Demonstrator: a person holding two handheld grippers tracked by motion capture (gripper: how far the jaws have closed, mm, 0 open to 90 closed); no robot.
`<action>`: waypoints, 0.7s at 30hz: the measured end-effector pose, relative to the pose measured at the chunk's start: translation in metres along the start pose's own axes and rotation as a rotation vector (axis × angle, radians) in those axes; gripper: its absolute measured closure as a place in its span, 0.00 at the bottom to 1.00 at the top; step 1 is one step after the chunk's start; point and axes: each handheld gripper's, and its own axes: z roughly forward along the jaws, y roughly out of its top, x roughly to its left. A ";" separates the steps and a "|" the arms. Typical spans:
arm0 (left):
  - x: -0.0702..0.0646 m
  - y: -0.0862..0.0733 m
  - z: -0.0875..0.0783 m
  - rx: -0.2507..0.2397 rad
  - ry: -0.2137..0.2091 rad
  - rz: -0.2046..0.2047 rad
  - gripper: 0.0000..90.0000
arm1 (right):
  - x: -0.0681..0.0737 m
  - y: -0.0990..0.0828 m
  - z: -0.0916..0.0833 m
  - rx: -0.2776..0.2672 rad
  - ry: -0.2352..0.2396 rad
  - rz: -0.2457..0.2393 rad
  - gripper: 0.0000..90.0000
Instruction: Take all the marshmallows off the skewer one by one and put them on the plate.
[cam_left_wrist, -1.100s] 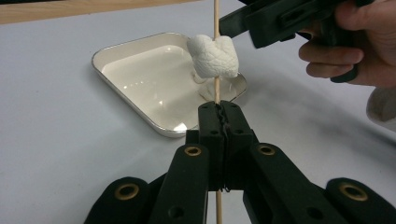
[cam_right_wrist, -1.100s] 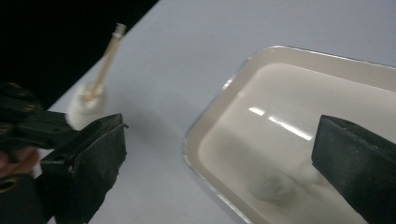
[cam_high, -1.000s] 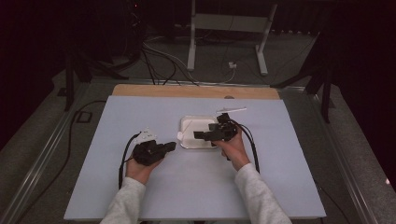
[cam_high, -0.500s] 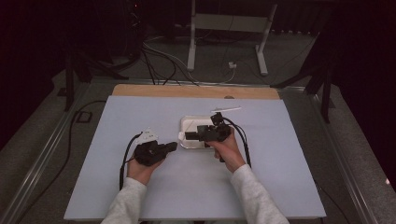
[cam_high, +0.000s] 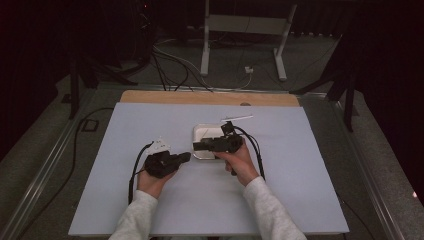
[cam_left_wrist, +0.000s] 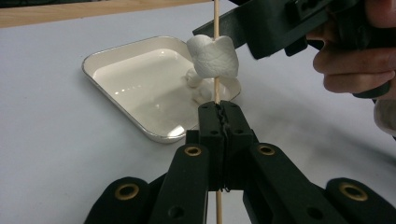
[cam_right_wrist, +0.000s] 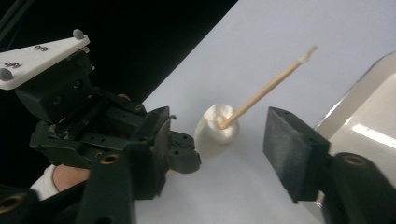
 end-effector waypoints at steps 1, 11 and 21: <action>0.000 0.000 0.000 -0.001 -0.001 0.001 1.00 | 0.000 0.000 0.001 -0.001 0.001 0.002 0.48; -0.002 0.001 -0.001 -0.016 -0.009 0.001 1.00 | -0.002 -0.004 0.012 0.026 0.051 0.050 0.68; -0.003 0.000 0.001 -0.018 -0.008 0.010 1.00 | -0.005 -0.004 0.012 0.043 0.071 0.092 0.82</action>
